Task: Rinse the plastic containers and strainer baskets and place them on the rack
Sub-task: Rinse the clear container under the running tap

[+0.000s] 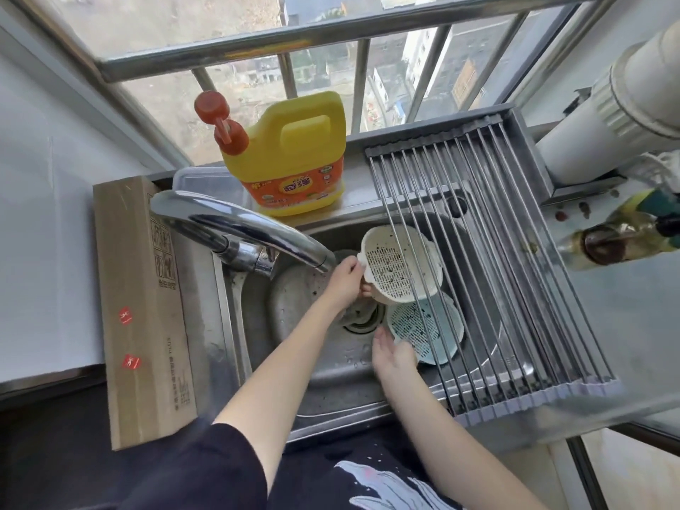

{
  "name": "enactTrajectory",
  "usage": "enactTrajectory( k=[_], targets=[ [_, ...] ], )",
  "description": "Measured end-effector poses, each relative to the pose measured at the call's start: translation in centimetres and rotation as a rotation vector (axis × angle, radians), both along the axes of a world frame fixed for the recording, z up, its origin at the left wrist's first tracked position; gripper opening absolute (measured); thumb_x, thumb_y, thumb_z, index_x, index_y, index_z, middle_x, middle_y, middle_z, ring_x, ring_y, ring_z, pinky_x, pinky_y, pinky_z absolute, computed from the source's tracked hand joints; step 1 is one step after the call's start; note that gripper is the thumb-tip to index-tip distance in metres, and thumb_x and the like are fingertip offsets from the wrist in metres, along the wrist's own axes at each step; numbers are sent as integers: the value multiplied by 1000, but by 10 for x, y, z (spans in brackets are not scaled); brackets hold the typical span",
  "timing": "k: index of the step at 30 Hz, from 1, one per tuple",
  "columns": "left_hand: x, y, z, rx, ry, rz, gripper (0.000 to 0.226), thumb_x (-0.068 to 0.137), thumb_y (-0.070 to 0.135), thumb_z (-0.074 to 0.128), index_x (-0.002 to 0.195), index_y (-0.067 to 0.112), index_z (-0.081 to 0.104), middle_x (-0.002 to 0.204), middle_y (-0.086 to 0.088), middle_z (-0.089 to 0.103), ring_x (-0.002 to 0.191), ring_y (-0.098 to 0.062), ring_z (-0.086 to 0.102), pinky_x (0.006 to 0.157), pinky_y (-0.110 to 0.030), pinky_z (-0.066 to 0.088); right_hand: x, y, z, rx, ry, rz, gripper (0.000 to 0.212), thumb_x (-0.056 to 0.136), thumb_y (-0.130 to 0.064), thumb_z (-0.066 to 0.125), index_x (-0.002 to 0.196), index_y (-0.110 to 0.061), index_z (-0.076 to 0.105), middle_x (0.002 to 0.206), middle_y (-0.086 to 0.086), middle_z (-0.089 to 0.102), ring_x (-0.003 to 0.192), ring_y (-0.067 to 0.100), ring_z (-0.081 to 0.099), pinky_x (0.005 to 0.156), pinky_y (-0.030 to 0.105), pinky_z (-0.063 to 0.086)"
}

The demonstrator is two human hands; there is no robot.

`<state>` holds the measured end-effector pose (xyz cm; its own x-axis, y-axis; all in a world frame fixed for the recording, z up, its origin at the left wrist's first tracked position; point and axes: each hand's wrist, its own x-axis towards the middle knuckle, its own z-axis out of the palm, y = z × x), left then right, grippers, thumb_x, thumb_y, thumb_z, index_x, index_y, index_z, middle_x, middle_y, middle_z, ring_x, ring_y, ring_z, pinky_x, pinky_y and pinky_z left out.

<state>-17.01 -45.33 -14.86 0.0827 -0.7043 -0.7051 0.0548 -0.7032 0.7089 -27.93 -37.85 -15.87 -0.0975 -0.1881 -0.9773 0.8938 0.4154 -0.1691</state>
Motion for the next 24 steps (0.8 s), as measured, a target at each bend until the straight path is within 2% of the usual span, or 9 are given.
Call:
enactTrajectory(
  k=[3, 5, 7, 11, 13, 16, 20, 23, 24],
  targets=[
    [-17, -8, -5, 97, 123, 12, 17, 103, 12, 32, 95, 6, 45, 97, -20, 58, 56, -11, 61, 53, -18, 54, 1, 15, -5, 44, -88, -53, 47, 106, -16, 21, 144, 11, 21, 150, 26, 30, 140, 34, 31, 116, 38, 25],
    [-22, -7, -9, 171, 136, -53, 18, 102, 12, 35, 105, 2, 50, 107, -22, 60, 73, -18, 70, 58, -19, 56, 1, 24, -8, 88, -141, -20, 51, 106, -21, 21, 144, 13, 20, 150, 27, 30, 140, 35, 30, 117, 38, 24],
    [-21, -4, -13, 226, 64, -164, 30, 102, 16, 36, 119, -5, 50, 110, -26, 60, 91, -32, 69, 57, -21, 56, 0, 28, -7, 106, -166, 37, 54, 106, -25, 19, 147, 10, 15, 149, 28, 31, 139, 36, 31, 116, 41, 25],
    [7, 11, -10, 178, -286, -89, 31, 101, 18, 35, 103, -2, 58, 84, -20, 62, 65, -28, 65, 53, -34, 55, 0, 23, 0, 125, -173, 146, 50, 106, -20, 19, 150, 3, 11, 148, 29, 31, 137, 38, 34, 115, 42, 26],
    [29, 26, -14, 133, -614, -74, 27, 98, 16, 39, 106, -2, 56, 93, -20, 61, 80, -30, 61, 69, -37, 50, 1, 22, 2, 108, -175, 229, 48, 106, -17, 20, 149, 4, 14, 147, 29, 32, 136, 38, 35, 116, 42, 26],
    [52, 49, -23, 266, -773, -31, 45, 96, 22, 46, 130, -5, 38, 126, -26, 55, 115, -41, 54, 91, -42, 44, 5, 20, 5, 90, -172, 338, 47, 106, -16, 20, 148, 5, 18, 145, 30, 35, 134, 39, 39, 114, 42, 30],
    [65, 64, -70, 507, -617, -158, 53, 97, 36, 43, 126, -8, 49, 125, -24, 59, 115, -37, 58, 93, -36, 48, 7, 24, 9, 52, -141, 470, 45, 106, -14, 23, 147, 5, 23, 141, 31, 41, 130, 40, 44, 111, 42, 34],
    [77, 75, -145, 560, -411, -71, 47, 94, 32, 50, 116, -9, 56, 117, -26, 62, 103, -39, 64, 88, -44, 54, 5, 26, 13, 18, -113, 538, 43, 106, -13, 25, 144, 7, 25, 139, 32, 43, 129, 40, 44, 111, 42, 35],
    [76, 77, -143, 557, -375, -19, 43, 93, 28, 52, 112, -10, 56, 114, -28, 63, 97, -40, 66, 83, -45, 56, 5, 27, 13, 14, -113, 566, 42, 105, -12, 25, 142, 8, 26, 140, 31, 42, 130, 39, 44, 110, 41, 35]
  ],
)
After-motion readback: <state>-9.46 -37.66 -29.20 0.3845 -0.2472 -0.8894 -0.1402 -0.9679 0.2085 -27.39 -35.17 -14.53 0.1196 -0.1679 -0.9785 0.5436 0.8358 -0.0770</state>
